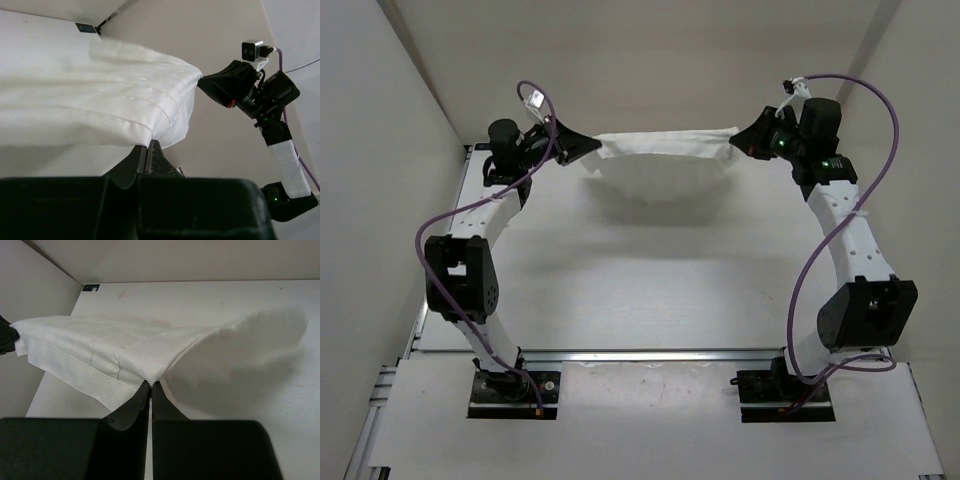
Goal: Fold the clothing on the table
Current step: Flatten the skirt out
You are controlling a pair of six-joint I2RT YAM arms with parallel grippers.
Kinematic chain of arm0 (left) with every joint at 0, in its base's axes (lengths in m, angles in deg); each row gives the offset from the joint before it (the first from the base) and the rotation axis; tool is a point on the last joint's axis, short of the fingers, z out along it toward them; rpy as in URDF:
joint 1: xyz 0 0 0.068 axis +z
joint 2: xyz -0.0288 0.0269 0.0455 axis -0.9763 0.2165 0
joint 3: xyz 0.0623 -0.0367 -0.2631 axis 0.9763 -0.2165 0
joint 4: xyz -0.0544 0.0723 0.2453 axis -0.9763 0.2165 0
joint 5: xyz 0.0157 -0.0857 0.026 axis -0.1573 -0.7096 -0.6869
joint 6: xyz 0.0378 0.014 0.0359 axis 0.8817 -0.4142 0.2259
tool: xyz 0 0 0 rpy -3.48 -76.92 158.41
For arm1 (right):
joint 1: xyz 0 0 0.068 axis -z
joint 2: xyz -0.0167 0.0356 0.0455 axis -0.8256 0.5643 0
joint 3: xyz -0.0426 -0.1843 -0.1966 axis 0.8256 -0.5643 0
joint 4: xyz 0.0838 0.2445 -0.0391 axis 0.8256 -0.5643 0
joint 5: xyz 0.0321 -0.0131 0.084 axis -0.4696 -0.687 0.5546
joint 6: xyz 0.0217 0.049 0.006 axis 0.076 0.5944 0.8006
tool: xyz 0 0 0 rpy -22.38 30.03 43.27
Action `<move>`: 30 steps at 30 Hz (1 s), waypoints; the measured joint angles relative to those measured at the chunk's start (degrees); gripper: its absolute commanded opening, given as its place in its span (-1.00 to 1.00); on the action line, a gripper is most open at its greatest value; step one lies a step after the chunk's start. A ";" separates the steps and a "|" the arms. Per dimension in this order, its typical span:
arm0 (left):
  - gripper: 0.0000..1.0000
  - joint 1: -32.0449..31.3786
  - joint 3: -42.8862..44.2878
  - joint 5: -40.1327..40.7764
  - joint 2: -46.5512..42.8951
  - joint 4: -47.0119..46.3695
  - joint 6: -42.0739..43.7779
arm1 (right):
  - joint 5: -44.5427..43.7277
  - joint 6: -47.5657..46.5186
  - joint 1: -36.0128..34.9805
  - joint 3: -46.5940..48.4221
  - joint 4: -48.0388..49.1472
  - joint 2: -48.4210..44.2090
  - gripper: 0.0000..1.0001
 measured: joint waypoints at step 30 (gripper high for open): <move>-0.16 -0.81 -60.92 1.25 -37.64 25.24 12.39 | -2.97 3.87 -6.93 -34.53 -37.73 -20.31 -0.15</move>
